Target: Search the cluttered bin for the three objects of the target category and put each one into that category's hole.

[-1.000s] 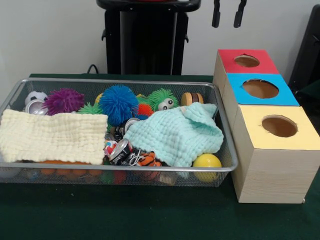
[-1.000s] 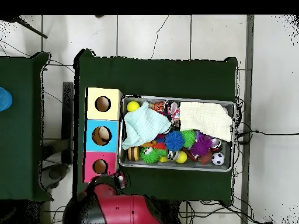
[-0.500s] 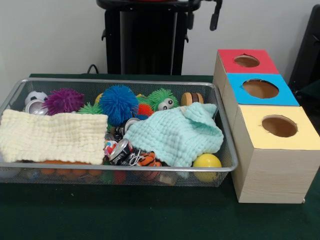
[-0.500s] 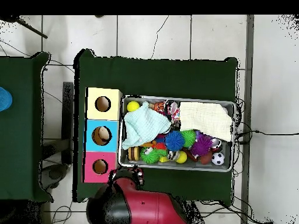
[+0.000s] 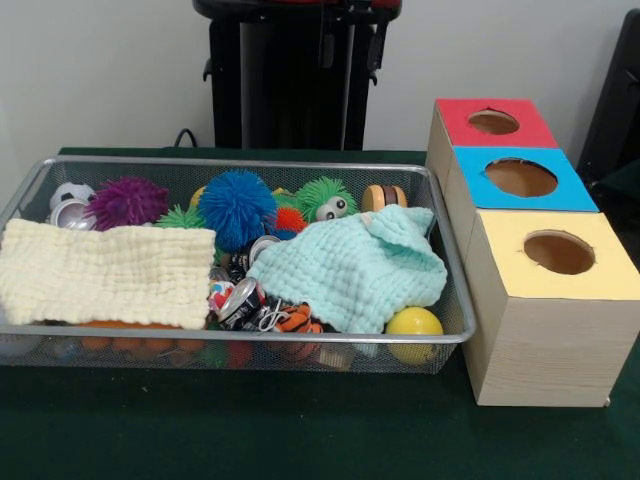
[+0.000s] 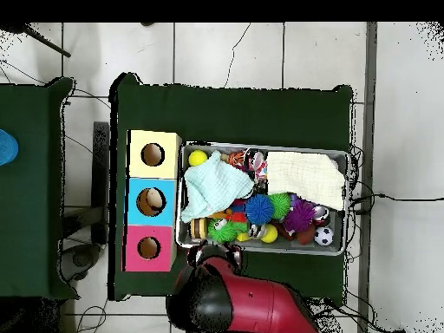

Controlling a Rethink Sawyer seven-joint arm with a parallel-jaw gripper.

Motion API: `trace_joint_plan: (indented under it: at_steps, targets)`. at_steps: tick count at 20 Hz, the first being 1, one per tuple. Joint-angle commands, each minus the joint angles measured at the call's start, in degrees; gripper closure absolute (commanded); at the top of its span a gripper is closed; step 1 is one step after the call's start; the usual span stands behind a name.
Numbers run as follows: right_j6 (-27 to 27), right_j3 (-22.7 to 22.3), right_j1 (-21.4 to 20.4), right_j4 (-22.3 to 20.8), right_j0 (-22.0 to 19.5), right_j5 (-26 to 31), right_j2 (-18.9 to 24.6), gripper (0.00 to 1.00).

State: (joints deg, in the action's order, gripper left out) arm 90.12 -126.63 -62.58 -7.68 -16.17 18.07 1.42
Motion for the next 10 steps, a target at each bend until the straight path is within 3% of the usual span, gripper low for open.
trace_joint_plan:
  at_steps: [1,10]
  targets:
    - [1.2,3.8,5.7,-6.0,-0.4,-4.2,5.3,0.00]
    - [4.7,5.8,10.1,-8.5,0.9,-9.0,3.4,0.00]
